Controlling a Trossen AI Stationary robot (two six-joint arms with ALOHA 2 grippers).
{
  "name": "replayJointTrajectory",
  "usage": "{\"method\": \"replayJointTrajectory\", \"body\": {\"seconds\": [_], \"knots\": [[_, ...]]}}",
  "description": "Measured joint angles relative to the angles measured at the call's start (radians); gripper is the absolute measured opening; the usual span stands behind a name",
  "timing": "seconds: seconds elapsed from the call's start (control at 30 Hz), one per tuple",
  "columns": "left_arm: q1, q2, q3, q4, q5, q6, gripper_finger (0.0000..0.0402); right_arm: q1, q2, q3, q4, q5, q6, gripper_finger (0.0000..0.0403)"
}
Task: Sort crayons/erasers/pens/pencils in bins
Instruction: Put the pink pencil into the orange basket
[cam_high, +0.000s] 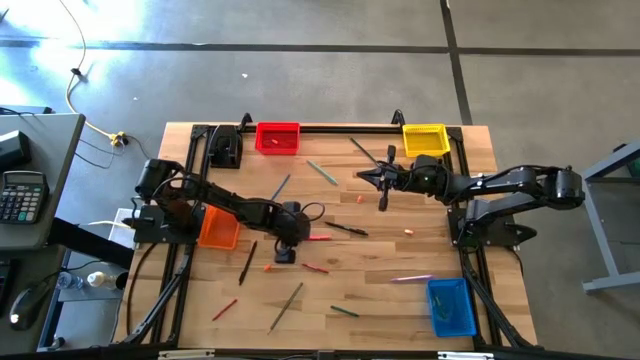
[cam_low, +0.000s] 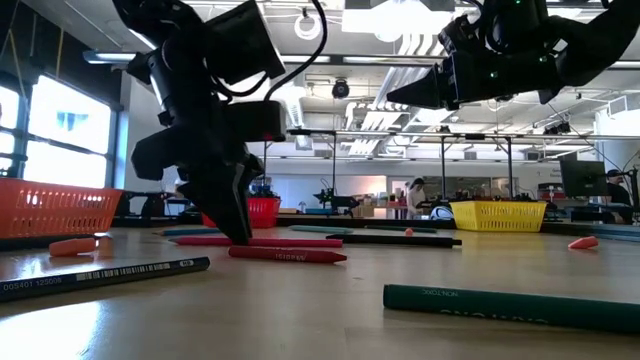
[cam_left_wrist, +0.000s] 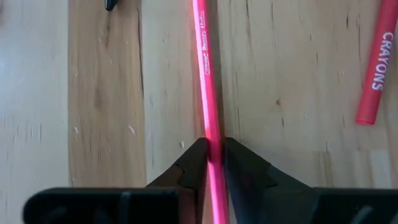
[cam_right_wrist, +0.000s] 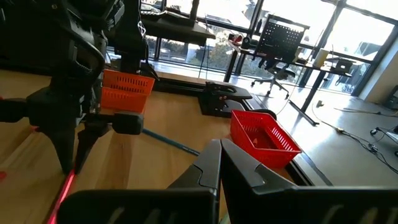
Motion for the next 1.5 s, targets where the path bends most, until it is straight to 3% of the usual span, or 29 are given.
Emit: {"method": "replayJointTrajectory", "body": {"seconds": [0.2,0.53,1.07,1.5], "knots": [[0.0,0.001,-0.001,-0.014,0.002,-0.002,0.0008,0.0,0.0,0.0,0.0,0.0,0.0,0.0],[0.0,-0.065,-0.011,-0.105,-0.02,-0.067,0.0002,0.0,0.0,0.0,0.0,0.0,0.0,0.0],[-0.041,-0.399,-0.005,-0.238,-0.162,-0.439,0.0001,0.0,0.0,0.001,-0.011,0.0,0.013,0.0],[-0.22,-0.604,-0.005,-0.519,-0.372,-0.789,0.0001,0.0,0.0,0.002,-0.026,0.001,0.026,0.0]]}}
